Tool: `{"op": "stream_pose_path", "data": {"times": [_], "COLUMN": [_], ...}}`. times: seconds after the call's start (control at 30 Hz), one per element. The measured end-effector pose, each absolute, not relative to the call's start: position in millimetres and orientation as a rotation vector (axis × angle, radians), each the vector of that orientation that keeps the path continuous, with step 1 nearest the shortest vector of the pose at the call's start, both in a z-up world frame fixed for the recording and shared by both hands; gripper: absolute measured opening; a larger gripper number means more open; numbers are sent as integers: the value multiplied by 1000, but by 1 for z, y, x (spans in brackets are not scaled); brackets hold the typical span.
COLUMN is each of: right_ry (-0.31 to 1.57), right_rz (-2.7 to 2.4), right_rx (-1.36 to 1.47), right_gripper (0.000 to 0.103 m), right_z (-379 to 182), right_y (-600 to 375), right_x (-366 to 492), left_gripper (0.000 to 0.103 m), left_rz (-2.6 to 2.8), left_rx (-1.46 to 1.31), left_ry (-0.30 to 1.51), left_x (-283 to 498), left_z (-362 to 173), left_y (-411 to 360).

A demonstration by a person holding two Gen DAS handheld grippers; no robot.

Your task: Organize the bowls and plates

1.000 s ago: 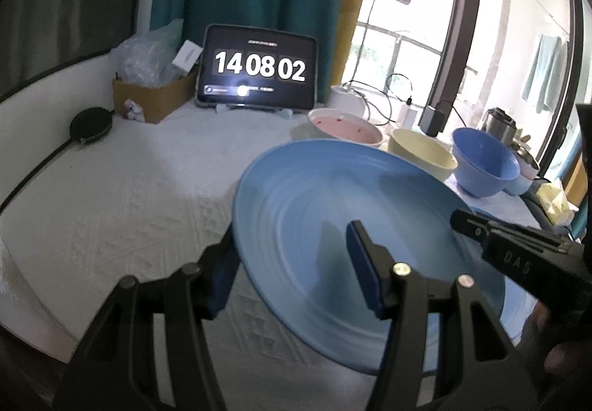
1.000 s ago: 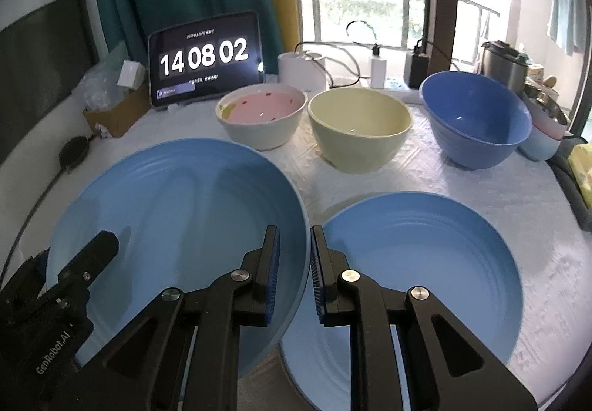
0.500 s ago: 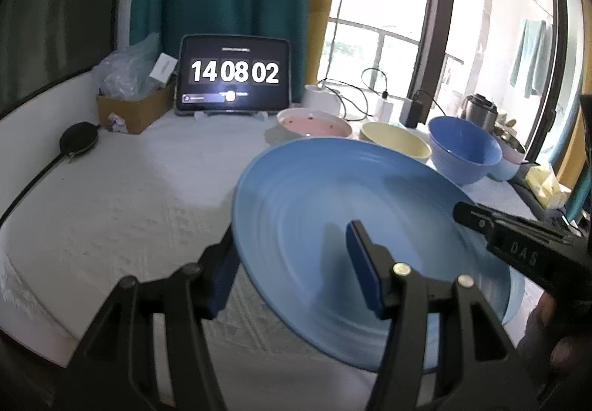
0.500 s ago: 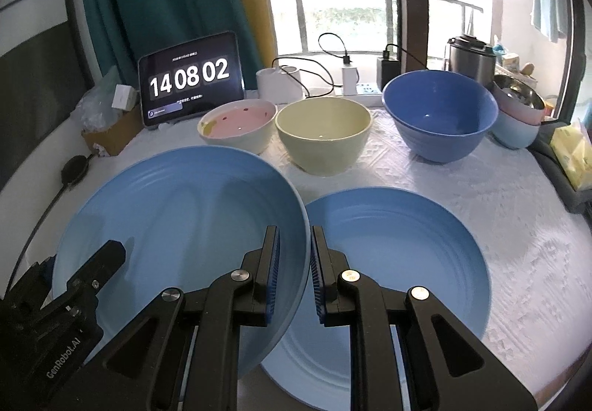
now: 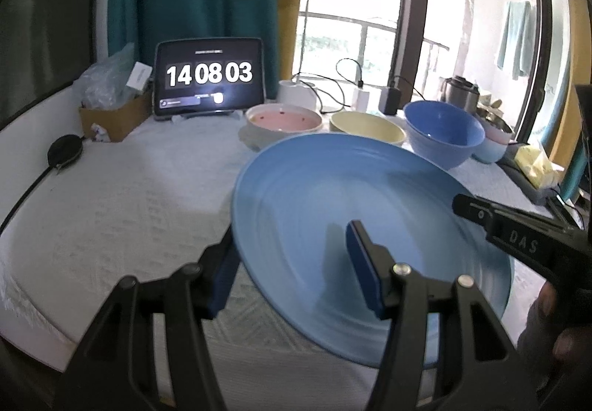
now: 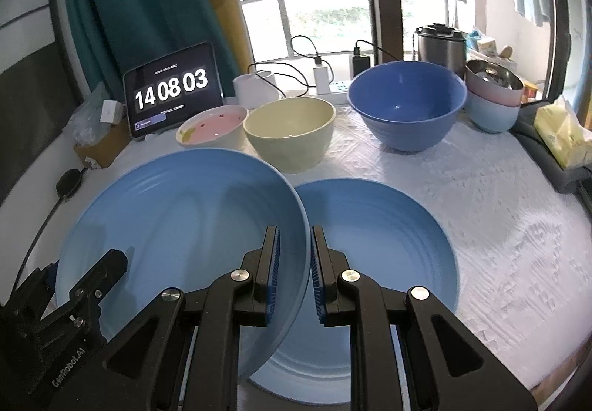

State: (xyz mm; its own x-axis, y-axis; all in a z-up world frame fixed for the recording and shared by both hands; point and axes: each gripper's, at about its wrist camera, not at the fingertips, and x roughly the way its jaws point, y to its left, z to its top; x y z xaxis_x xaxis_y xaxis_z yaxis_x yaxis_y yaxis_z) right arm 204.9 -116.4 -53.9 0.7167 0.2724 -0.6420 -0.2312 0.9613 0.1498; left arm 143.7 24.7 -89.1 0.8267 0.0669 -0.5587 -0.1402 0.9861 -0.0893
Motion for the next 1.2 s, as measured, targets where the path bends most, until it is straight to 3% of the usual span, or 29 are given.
{"op": "stream_pose_path", "data": {"times": [1.2], "right_ry": [741], "right_rz": [190], "right_rx": [163], "right_gripper": [18], "right_z": [-79], "right_y": [-201], "right_x": [208], "left_gripper": [58], "left_rz": [23], "left_rx": [-15], "left_ry": [666], "left_x": [168], "left_z": [-109], "left_y": [-54]}}
